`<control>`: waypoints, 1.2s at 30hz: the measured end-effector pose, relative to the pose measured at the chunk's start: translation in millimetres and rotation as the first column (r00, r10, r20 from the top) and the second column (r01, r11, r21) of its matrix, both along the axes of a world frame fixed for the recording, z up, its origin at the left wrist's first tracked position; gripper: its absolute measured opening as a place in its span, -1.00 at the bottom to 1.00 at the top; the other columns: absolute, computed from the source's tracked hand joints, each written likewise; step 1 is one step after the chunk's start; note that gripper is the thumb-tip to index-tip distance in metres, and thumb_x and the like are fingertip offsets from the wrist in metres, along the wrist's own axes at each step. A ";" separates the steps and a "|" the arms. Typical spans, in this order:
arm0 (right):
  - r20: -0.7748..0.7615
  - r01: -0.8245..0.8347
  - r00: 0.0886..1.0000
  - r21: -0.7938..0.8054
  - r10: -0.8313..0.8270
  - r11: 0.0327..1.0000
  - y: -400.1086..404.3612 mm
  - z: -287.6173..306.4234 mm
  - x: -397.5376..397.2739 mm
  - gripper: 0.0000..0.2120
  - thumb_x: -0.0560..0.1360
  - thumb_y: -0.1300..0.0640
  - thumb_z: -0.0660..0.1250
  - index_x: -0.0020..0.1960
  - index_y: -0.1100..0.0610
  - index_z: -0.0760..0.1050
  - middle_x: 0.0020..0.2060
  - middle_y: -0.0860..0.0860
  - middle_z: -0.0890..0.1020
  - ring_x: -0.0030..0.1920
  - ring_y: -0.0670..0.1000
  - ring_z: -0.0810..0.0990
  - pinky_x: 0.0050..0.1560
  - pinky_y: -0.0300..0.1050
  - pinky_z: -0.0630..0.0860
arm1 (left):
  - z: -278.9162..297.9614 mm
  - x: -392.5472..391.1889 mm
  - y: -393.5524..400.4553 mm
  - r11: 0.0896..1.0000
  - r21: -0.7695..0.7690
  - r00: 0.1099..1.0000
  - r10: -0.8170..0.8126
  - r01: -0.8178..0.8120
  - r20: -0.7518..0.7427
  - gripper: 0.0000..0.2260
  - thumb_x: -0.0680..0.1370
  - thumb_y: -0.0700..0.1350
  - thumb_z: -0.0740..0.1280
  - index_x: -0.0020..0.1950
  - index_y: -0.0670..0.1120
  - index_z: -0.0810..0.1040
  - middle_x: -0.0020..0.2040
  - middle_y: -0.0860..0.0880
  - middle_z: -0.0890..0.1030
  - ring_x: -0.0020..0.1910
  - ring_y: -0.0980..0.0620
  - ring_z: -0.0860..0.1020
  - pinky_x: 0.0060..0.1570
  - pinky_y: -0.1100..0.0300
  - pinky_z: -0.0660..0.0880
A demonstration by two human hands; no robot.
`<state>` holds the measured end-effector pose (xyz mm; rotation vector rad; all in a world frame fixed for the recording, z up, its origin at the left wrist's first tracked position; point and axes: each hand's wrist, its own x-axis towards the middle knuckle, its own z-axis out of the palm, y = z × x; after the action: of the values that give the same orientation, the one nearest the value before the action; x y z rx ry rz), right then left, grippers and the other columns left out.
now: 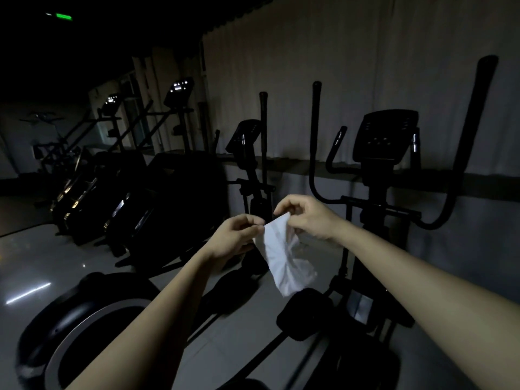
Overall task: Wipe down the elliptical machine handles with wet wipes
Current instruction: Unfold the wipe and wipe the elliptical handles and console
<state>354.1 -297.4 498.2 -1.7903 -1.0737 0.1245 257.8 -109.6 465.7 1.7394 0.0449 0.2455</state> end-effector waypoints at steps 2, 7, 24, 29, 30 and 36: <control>-0.041 0.037 0.999 0.019 -0.036 0.999 -4.2 -3.9 5.3 -0.76 0.45 0.45 0.24 -0.01 0.20 0.56 -0.25 0.00 0.52 -0.28 -0.08 0.47 -0.28 -0.24 0.43 | 4.6 0.6 -4.6 1.000 -0.016 0.999 0.012 -0.011 0.036 -0.94 0.60 -0.22 0.31 -0.05 -0.11 0.55 -0.14 -0.11 0.54 -0.12 -0.04 0.52 0.00 0.10 0.49; -0.063 0.074 0.995 0.026 -0.072 0.997 -11.4 -9.4 9.2 -0.78 0.47 0.40 0.25 0.03 0.19 0.57 -0.19 0.06 0.53 -0.18 0.03 0.49 -0.13 -0.04 0.47 | 13.4 3.3 -16.5 0.999 0.029 0.997 0.020 -0.022 0.070 -0.89 0.63 -0.22 0.25 -0.05 -0.11 0.54 -0.17 -0.06 0.54 -0.17 0.07 0.54 -0.15 0.25 0.55; -0.094 0.067 0.994 0.045 -0.063 0.997 -23.2 -10.7 -6.9 -0.85 0.50 0.34 0.28 -0.01 0.21 0.60 -0.22 0.06 0.61 -0.20 -0.03 0.55 -0.15 -0.09 0.49 | 21.5 -3.3 -37.4 0.966 0.253 0.998 0.029 -0.044 0.064 -0.81 0.45 0.06 0.43 -0.27 0.00 0.54 -0.31 0.03 0.51 -0.26 0.07 0.45 -0.20 0.13 0.36; -0.090 0.058 0.995 0.050 -0.053 0.997 -29.3 -12.0 -7.9 -0.89 0.52 0.27 0.31 -0.05 0.17 0.61 -0.19 0.09 0.64 -0.16 0.02 0.57 -0.09 -0.04 0.50 | 23.9 -7.8 -41.6 0.974 0.226 0.997 -0.004 -0.013 0.073 -0.71 0.43 0.07 0.46 -0.28 -0.01 0.39 -0.32 0.01 0.39 -0.27 0.02 0.35 -0.31 0.17 0.28; -0.075 0.070 0.995 0.040 -0.067 0.997 -31.2 -11.5 -7.4 -0.82 0.50 0.32 0.26 -0.07 0.14 0.61 -0.22 0.07 0.62 -0.17 0.02 0.56 -0.10 -0.03 0.49 | 24.1 -8.6 -40.3 0.981 0.195 0.998 -0.013 0.000 0.063 -0.69 0.45 0.04 0.47 -0.29 0.00 0.36 -0.32 0.01 0.38 -0.28 0.02 0.35 -0.32 0.17 0.28; -0.135 0.139 0.982 0.063 -0.130 0.988 -45.3 -11.3 -3.9 -0.77 0.48 0.36 0.20 -0.05 0.20 0.61 -0.28 -0.01 0.60 -0.23 -0.05 0.55 -0.14 -0.11 0.51 | 22.0 -13.7 -33.1 0.996 -0.026 0.995 -0.087 0.088 0.045 -0.78 0.51 -0.22 0.43 -0.19 -0.08 0.39 -0.15 -0.17 0.42 -0.10 -0.11 0.46 -0.09 0.09 0.46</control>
<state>350.2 -342.6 486.9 -1.7587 -0.8520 0.1171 244.1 -142.7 487.7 1.7028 -0.0597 0.2179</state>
